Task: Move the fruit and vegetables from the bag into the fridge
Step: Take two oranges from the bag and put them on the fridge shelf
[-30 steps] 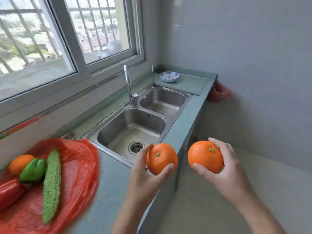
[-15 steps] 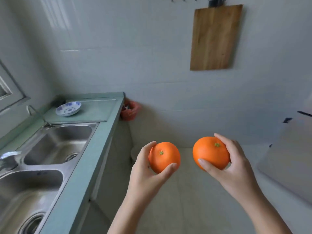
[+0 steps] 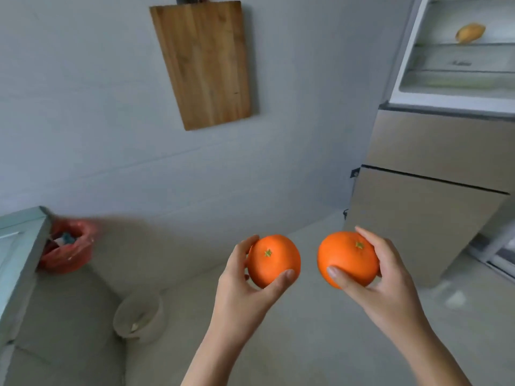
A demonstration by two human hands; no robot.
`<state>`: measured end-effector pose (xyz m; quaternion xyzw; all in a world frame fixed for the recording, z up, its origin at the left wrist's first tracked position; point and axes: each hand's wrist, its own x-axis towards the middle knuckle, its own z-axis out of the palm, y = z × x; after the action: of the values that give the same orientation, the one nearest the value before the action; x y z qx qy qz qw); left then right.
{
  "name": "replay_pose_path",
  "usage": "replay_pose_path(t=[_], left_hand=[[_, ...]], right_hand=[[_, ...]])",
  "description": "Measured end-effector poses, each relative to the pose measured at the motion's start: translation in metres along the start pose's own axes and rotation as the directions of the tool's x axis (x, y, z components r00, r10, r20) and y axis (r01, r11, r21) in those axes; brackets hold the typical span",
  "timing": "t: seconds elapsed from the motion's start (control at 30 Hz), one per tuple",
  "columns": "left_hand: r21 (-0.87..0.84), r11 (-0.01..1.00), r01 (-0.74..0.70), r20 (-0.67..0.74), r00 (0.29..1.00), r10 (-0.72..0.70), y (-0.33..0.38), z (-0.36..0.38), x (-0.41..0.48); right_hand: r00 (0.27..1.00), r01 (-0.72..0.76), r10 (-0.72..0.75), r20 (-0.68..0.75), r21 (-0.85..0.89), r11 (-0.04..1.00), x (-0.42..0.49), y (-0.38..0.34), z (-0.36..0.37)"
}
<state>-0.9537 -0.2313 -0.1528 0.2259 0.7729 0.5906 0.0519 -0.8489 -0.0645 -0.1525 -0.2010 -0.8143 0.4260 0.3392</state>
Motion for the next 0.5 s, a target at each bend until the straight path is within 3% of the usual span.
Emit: replay_pose_path(t=[0.5], left_hand=[[-0.108,0.979,-0.171,0.288,0.938,0.195,0.015,0.091,0.274]], right_hand=[[0.93,-0.159,0.129,-0.345,-0.059,0.986,0.216,0.042,0.008]])
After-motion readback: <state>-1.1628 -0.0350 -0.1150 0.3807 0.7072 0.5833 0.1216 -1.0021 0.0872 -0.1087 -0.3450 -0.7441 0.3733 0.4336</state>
